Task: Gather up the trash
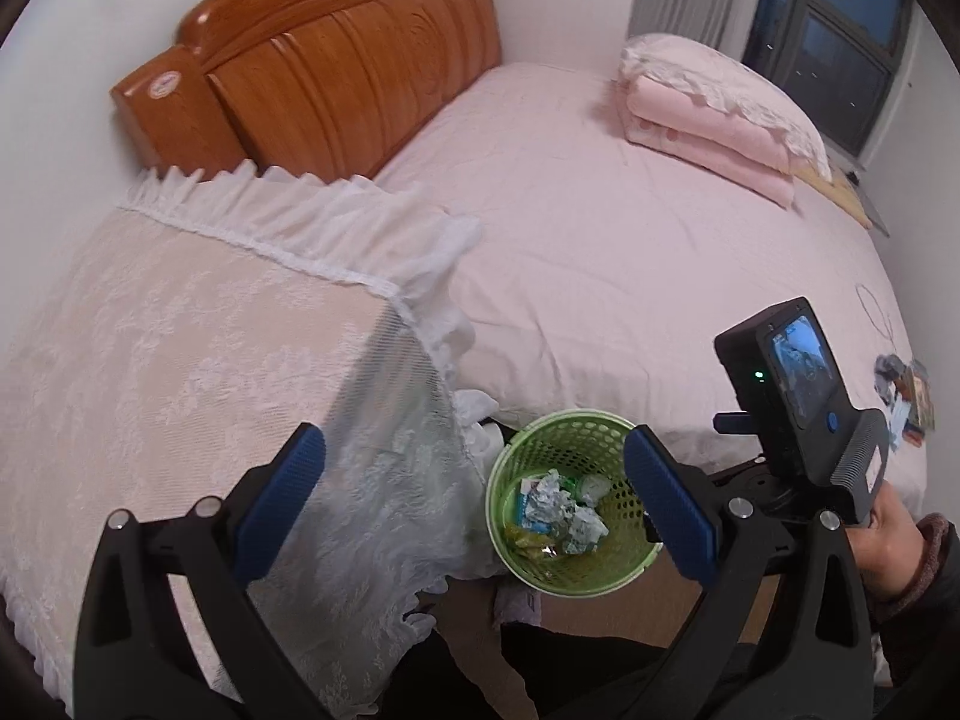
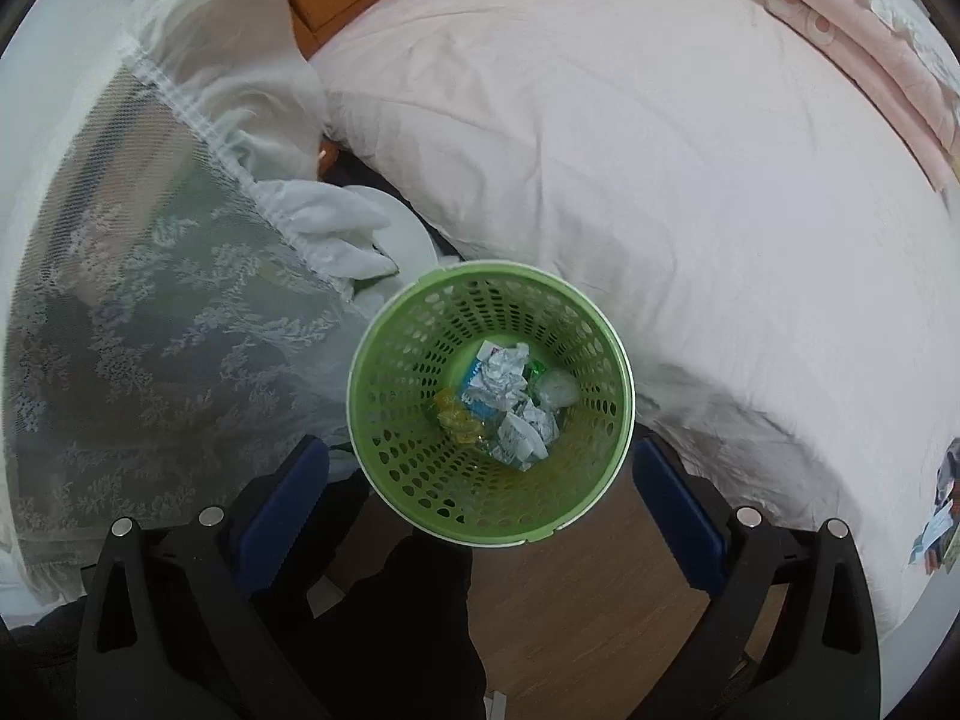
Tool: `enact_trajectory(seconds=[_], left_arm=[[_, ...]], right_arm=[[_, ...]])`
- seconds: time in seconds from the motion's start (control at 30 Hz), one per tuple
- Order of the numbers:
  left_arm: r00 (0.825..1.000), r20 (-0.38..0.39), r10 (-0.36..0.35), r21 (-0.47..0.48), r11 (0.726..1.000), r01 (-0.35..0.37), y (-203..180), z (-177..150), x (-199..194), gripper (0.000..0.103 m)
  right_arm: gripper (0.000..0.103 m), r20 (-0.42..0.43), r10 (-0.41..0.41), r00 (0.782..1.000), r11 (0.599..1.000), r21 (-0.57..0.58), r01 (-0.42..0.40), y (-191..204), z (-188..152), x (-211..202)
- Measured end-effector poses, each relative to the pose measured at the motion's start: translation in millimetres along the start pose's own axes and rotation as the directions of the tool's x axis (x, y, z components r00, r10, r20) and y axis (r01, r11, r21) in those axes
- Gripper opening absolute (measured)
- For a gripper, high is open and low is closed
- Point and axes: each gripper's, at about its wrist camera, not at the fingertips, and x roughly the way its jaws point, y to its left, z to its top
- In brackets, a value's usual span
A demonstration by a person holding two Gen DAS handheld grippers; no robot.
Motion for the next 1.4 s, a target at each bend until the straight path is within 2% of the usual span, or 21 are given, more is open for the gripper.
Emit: enact_trajectory(seconds=[0.1, 0.2, 0.23, 0.27, 0.33, 0.37, 0.43, 0.5, 0.53, 0.57, 0.6, 0.67, 0.73, 0.77, 0.83, 0.9, 1.03, 1.07, 1.13, 1.23, 1.4], left_arm=[[0.992, 0.071, 0.1, -0.129, 0.987, -0.091, 39, 8, -36, 0.095], [0.961, 0.127, 0.244, -0.248, 0.946, -0.208, 81, 15, -81, 0.095], [0.944, 0.141, 0.3, -0.28, 0.926, -0.252, 94, 16, -98, 0.095], [0.92, 0.155, 0.36, -0.312, 0.901, -0.3, 106, 18, -114, 0.095], [0.861, 0.152, 0.484, -0.391, 0.83, -0.398, 130, 21, -147, 0.095], [0.836, 0.152, 0.527, -0.429, 0.797, -0.424, 141, 22, -163, 0.095], [0.792, 0.14, 0.594, -0.504, 0.731, -0.46, 163, 23, -193, 0.095], [0.756, 0.147, 0.638, -0.557, 0.684, -0.47, 181, 24, -217, 0.095], [0.738, 0.145, 0.659, -0.579, 0.661, -0.476, 189, 25, -228, 0.095], [0.721, 0.148, 0.677, -0.598, 0.642, -0.48, 196, 25, -237, 0.095], [0.705, 0.149, 0.694, -0.615, 0.623, -0.483, 203, 25, -245, 0.095], [0.687, 0.138, 0.714, -0.641, 0.593, -0.487, 216, 23, -255, 0.095], [0.689, 0.123, 0.715, -0.663, 0.576, -0.479, 229, 19, -257, 0.095], [0.698, 0.113, 0.707, -0.671, 0.573, -0.471, 236, 16, -255, 0.095], [0.718, 0.087, 0.69, -0.68, 0.568, -0.464, 245, 7, -250, 0.095], [0.737, 0.061, 0.673, -0.682, 0.568, -0.462, 256, -1, -238, 0.095], [0.777, 0.017, 0.63, -0.686, 0.573, -0.449, 273, -15, -218, 0.095], [0.787, 0.008, 0.617, -0.686, 0.576, -0.445, 276, -18, -212, 0.095], [0.803, -0.007, 0.595, -0.684, 0.583, -0.438, 282, -21, -203, 0.095], [0.808, -0.016, 0.589, -0.676, 0.589, -0.443, 288, -21, -195, 0.095], [0.799, -0.007, 0.602, -0.67, 0.59, -0.451, 297, -18, -196, 0.095]], right_arm=[[0.1, 0.088, 0.027, 0.996, 0.995, -0.096, -0.019, 32, 24, -38], [0.1, 0.217, 0.114, 0.969, 0.97, -0.235, -0.062, 79, 53, -95], [0.1, 0.241, 0.133, 0.961, 0.963, -0.262, -0.067, 87, 58, -106], [0.1, 0.294, 0.179, 0.939, 0.942, -0.328, -0.077, 114, 67, -136], [0.1, 0.336, 0.234, 0.912, 0.913, -0.397, -0.088, 141, 77, -173], [0.1, 0.349, 0.25, 0.903, 0.906, -0.414, -0.09, 150, 81, -185], [0.1, 0.406, 0.308, 0.861, 0.882, -0.461, -0.098, 181, 91, -226], [0.101, 0.435, 0.345, 0.832, 0.866, -0.489, -0.103, 200, 95, -253], [0.101, 0.463, 0.377, 0.802, 0.851, -0.514, -0.103, 213, 95, -275], [0.101, 0.478, 0.389, 0.788, 0.846, -0.524, -0.099, 221, 95, -285], [0.101, 0.505, 0.408, 0.761, 0.837, -0.539, -0.091, 232, 95, -303], [0.101, 0.539, 0.428, 0.726, 0.828, -0.556, -0.074, 248, 94, -324], [0.101, 0.556, 0.439, 0.705, 0.818, -0.573, -0.057, 275, 92, -335], [0.101, 0.557, 0.444, 0.702, 0.813, -0.58, -0.054, 284, 92, -338], [0.101, 0.54, 0.453, 0.71, 0.804, -0.591, -0.063, 300, 93, -337], [0.101, 0.513, 0.45, 0.731, 0.8, -0.595, -0.075, 312, 97, -329], [0.101, 0.441, 0.422, 0.792, 0.802, -0.588, -0.1, 333, 109, -306], [0.101, 0.415, 0.407, 0.814, 0.806, -0.583, -0.105, 340, 112, -295], [0.101, 0.388, 0.381, 0.839, 0.811, -0.576, -0.102, 346, 116, -285], [0.101, 0.376, 0.361, 0.853, 0.814, -0.573, -0.092, 358, 114, -273], [0.101, 0.392, 0.354, 0.849, 0.814, -0.576, -0.073, 368, 113, -272]])
